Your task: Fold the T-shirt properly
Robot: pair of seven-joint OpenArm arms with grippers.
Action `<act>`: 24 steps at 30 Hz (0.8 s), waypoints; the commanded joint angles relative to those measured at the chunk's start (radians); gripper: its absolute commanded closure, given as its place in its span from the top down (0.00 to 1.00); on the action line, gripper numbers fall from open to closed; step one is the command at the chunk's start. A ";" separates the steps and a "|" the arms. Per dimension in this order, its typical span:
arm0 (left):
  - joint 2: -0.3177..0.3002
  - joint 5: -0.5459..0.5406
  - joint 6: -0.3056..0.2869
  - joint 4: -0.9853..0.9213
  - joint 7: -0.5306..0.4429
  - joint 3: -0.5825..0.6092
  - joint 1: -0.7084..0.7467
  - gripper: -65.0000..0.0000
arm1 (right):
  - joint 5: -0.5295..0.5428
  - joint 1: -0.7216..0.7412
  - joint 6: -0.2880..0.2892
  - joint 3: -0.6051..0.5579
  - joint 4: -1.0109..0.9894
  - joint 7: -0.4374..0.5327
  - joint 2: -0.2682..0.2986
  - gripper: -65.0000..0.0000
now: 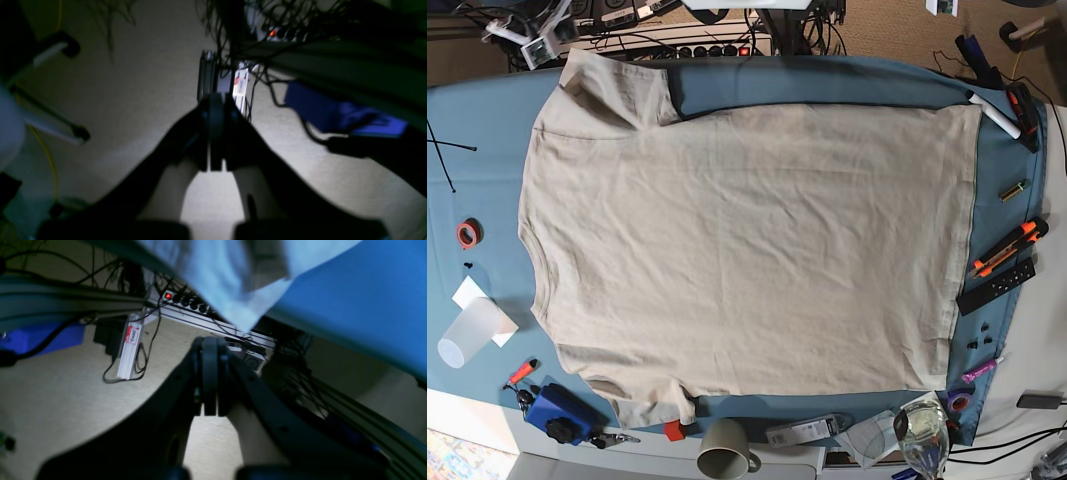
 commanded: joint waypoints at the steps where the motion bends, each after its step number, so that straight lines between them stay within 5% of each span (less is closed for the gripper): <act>1: -0.003 -0.003 0.001 0.037 -0.008 -0.002 0.024 0.00 | -0.006 -0.012 -0.005 0.027 0.010 0.009 0.004 0.00; 14: -0.002 -0.003 0.000 0.114 -0.006 -0.002 0.020 0.00 | -0.174 0.115 -0.006 0.051 0.010 -0.009 -0.075 0.00; 19: -0.002 -0.003 0.000 0.114 -0.006 -0.002 0.020 0.00 | -0.200 0.117 -0.002 0.051 0.010 -0.008 -0.092 0.44; 24: -0.003 -0.003 0.000 0.114 -0.008 -0.002 0.018 0.00 | -0.331 0.168 -0.062 0.051 0.010 -0.007 -0.128 0.48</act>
